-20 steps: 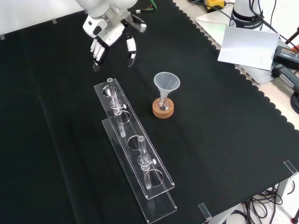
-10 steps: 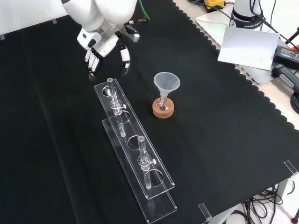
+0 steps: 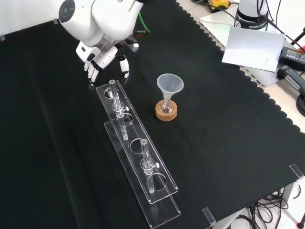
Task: Pick up the weighing funnel.
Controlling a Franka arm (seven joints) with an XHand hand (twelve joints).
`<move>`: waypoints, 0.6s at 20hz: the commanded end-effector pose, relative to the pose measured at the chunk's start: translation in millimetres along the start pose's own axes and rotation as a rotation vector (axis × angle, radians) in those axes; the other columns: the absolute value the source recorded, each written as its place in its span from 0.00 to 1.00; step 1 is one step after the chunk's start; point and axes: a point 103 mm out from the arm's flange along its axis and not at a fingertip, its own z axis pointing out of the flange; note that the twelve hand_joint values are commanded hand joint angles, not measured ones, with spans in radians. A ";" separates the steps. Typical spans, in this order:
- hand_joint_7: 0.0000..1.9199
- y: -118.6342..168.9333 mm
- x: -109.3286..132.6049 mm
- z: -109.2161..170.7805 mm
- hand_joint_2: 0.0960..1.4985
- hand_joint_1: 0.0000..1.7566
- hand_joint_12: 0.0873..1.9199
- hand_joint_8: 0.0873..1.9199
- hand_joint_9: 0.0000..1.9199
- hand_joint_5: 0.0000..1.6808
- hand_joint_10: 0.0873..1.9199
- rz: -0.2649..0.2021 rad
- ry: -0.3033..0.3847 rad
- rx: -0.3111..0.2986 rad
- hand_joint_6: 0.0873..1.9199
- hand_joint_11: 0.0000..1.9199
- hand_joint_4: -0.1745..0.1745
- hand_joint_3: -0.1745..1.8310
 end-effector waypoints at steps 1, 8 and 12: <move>0.16 4.1 0.4 6.4 0.34 0.50 0.69 0.31 0.28 0.36 0.26 0.017 -0.009 0.011 0.00 0.17 0.48 0.37; 0.11 7.2 -0.8 19.8 0.34 0.50 0.71 0.31 0.23 0.38 0.29 0.015 -0.008 0.007 0.02 0.14 0.50 0.36; 0.12 9.1 -0.1 23.4 0.34 0.50 0.71 0.32 0.24 0.39 0.29 0.006 -0.015 -0.007 0.03 0.15 0.51 0.36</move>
